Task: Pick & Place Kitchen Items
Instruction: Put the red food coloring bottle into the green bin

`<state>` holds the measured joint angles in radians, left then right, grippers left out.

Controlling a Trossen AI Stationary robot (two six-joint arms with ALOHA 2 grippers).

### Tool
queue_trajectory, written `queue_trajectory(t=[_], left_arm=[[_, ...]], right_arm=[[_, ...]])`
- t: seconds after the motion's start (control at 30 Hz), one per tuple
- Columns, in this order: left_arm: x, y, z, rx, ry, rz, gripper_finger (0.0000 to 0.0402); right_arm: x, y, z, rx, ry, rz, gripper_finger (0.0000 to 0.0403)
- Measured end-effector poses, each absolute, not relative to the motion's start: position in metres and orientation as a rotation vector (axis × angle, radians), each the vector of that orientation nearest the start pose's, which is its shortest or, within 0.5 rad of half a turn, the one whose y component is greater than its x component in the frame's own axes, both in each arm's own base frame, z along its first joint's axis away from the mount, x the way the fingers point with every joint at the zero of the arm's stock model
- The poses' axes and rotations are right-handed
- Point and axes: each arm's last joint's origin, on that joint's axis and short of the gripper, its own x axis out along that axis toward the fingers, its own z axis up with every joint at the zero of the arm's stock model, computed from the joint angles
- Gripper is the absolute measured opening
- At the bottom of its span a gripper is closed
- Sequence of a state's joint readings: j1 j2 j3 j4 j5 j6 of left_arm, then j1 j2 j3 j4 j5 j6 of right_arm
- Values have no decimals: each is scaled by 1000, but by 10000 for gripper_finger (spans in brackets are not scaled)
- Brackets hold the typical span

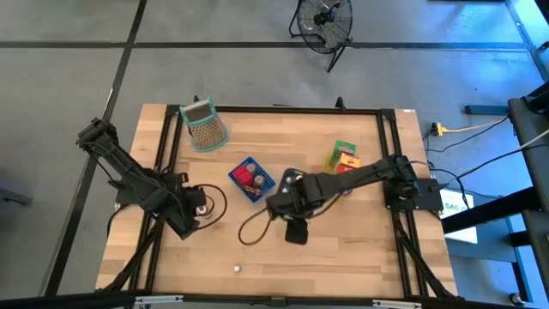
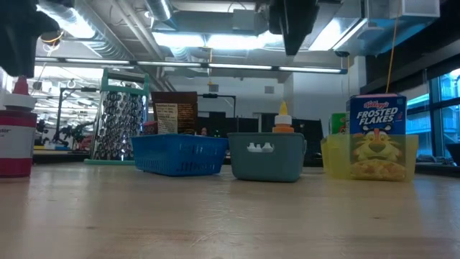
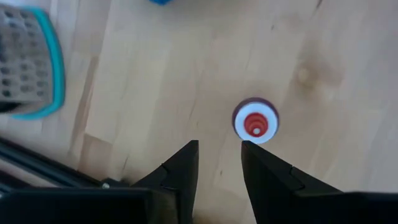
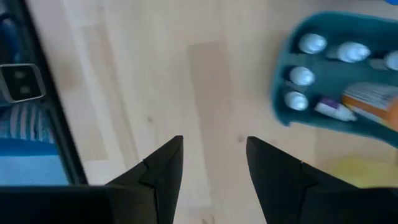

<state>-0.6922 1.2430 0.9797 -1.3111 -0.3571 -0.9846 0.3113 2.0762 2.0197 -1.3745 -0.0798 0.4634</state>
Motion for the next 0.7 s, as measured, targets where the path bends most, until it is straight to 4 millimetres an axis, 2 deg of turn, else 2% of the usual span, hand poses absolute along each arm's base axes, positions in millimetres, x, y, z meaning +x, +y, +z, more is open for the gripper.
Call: queue_trajectory(t=[0.27,0.7], left_arm=[[149,-111,249,-29,1309,399,125],[149,-111,249,-50,1326,392,122]], right_arm=[[391,153,287,140,1359,117,179],[396,158,289,94,1293,184,179]])
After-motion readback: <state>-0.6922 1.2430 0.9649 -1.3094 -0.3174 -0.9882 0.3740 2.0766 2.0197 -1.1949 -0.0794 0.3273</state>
